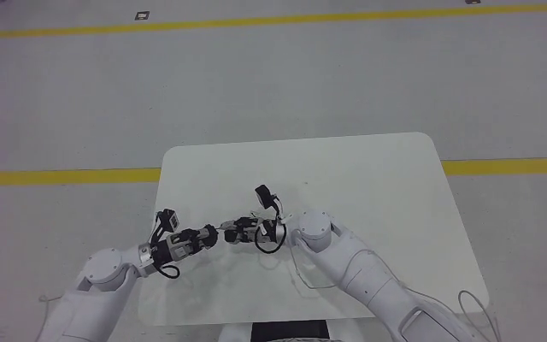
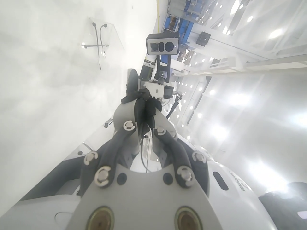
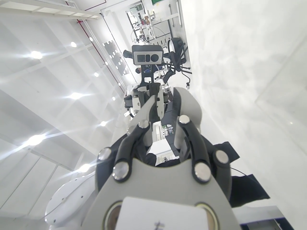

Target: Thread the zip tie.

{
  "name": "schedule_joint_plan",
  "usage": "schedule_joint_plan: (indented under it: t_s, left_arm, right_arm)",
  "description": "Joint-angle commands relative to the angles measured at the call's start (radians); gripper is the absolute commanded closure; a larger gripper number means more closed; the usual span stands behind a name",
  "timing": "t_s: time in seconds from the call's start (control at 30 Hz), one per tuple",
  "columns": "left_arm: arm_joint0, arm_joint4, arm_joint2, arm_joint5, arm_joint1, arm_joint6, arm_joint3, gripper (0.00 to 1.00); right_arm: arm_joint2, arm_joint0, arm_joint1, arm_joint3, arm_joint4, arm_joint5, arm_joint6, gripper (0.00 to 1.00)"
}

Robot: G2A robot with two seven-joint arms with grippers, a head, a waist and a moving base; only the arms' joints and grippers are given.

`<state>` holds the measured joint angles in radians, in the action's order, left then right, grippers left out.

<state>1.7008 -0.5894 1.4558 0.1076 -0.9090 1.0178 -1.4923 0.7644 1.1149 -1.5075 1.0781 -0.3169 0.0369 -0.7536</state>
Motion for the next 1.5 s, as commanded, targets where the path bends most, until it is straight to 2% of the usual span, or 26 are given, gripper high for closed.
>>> schedule_joint_plan:
  t_s: [0.0,0.17,0.33,0.63,0.7,0.77,0.83,0.9,1.0,1.03,1.13,1.27,1.33,1.47]
  left_arm:
    - [0.004,-0.002,0.003,0.007,0.001,0.001,-0.002,1.0]
    - [0.015,0.0,0.015,0.062,0.003,0.017,-0.007,1.0]
    - [0.037,0.021,0.027,0.185,0.005,0.053,-0.027,1.0]
    - [0.037,0.021,0.027,0.185,0.005,0.053,-0.027,1.0]
    - [0.036,0.013,0.025,0.23,0.002,0.026,-0.022,1.0]
    - [0.028,-0.004,0.051,0.232,0.001,0.027,-0.023,1.0]
    - [0.032,-0.002,0.101,0.232,-0.003,0.022,-0.042,1.0]
    - [0.04,-0.009,0.146,0.232,-0.011,0.045,-0.063,1.0]
    - [0.05,-0.027,0.23,0.232,-0.031,0.098,-0.087,1.0]
    - [0.052,-0.02,0.265,0.232,-0.041,0.117,-0.085,1.0]
    - [0.051,-0.023,0.327,0.232,-0.07,0.173,-0.086,1.0]
    - [0.034,-0.03,0.411,0.232,-0.124,0.268,-0.075,1.0]
    - [0.022,-0.022,0.444,0.232,-0.149,0.313,-0.063,1.0]
    - [0.02,-0.02,0.448,0.232,-0.153,0.318,-0.061,1.0]
  right_arm:
    - [0.009,0.004,0.004,0.006,0.003,0.001,0.004,0.0]
    - [0.036,0.019,0.016,0.038,0.027,0.006,0.035,0.0]
    - [0.054,0.045,0.026,0.085,0.071,-0.004,0.109,0.0]
    - [0.054,0.045,0.026,0.085,0.071,-0.004,0.109,0.0]
    - [0.054,0.045,0.026,0.085,0.071,-0.004,0.109,0.0]
    - [0.054,0.045,0.026,0.085,0.071,-0.004,0.109,0.0]
    - [0.054,0.045,0.026,0.085,0.071,-0.004,0.109,0.0]
    - [0.054,0.045,0.026,0.085,0.071,-0.004,0.109,0.0]
    - [0.054,0.045,0.026,0.085,0.071,-0.004,0.109,0.0]
    - [0.054,0.045,0.026,0.085,0.071,-0.004,0.109,0.0]
    - [0.054,0.045,0.026,0.085,0.071,-0.004,0.109,0.0]
    - [0.054,0.045,0.026,0.085,0.071,-0.004,0.109,0.0]
    - [0.054,0.045,0.026,0.085,0.071,-0.004,0.109,0.0]
    - [0.054,0.045,0.026,0.085,0.071,-0.004,0.109,0.0]
